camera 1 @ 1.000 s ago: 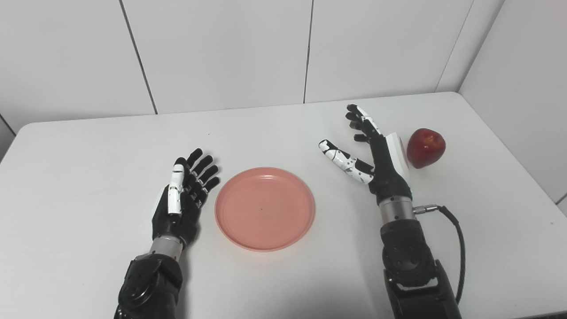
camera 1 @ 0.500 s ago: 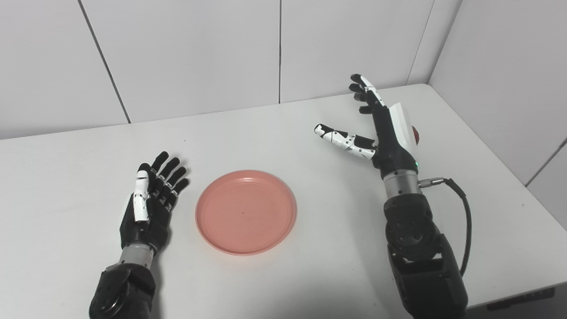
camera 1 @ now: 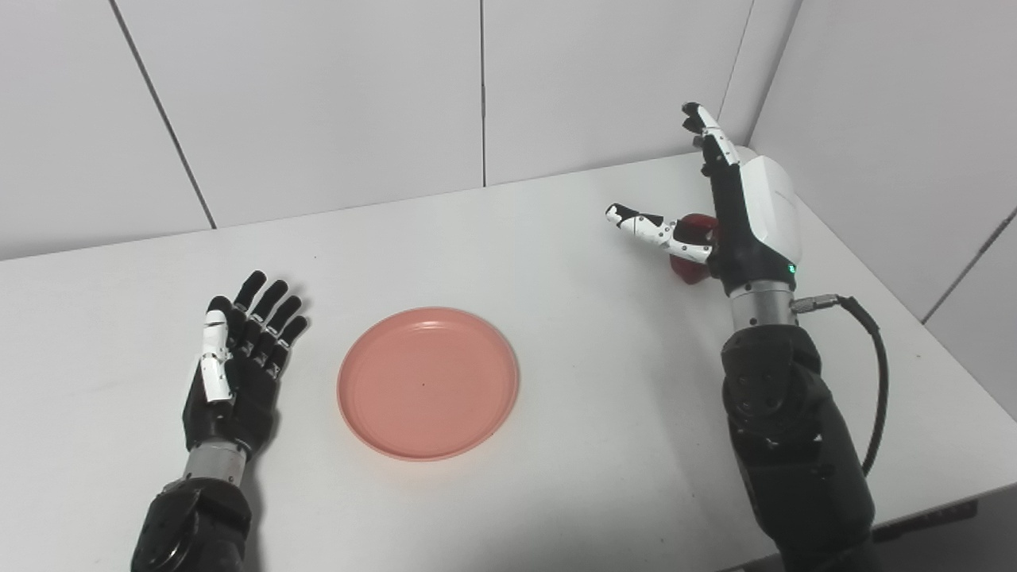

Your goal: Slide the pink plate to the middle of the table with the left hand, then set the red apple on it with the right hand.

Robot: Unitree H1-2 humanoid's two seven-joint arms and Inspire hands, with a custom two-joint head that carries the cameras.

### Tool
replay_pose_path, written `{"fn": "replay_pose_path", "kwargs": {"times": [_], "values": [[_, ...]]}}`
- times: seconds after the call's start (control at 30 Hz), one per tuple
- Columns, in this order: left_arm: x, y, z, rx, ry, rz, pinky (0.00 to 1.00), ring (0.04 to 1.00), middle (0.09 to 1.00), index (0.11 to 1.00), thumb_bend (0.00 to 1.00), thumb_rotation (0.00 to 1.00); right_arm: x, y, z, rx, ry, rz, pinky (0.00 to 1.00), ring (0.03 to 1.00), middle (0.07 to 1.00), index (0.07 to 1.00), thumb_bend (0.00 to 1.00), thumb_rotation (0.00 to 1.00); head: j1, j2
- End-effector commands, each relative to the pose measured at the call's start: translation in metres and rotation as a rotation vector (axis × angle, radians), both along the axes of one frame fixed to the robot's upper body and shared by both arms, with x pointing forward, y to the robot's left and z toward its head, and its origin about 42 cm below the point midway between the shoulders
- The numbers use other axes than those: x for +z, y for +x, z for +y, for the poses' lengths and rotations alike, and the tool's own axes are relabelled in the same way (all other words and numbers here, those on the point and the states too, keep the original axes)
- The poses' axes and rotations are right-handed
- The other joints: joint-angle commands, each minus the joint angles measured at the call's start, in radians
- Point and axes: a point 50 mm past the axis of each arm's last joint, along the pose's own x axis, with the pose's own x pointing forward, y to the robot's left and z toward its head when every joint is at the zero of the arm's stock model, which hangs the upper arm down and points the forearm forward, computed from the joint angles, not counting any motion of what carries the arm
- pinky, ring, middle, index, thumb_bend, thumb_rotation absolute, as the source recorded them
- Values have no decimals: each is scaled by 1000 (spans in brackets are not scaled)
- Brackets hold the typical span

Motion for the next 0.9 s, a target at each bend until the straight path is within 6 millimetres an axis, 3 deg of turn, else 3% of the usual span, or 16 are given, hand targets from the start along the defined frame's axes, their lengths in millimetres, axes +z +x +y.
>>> {"fn": "replay_pose_path", "kwargs": {"times": [0.0,0.2,0.47,0.87], "values": [[-25,-9,8,18,11,110,903,891,898,890,357,1000,19,5,-11,-19,-58,-93,749,833,870,904,924,489,-1,-2],[-28,-8,11,26,13,111,900,887,895,889,363,1000,16,6,-26,-63,-71,-65,715,831,890,923,933,474,-6,-2],[-28,-7,13,29,7,115,889,877,887,881,364,1000,9,12,-38,-116,-100,1,661,816,907,946,982,527,-8,0],[-28,-8,15,34,4,116,887,876,886,881,367,1000,-8,24,-50,-156,-97,89,727,852,904,938,1000,570,-6,7]]}}
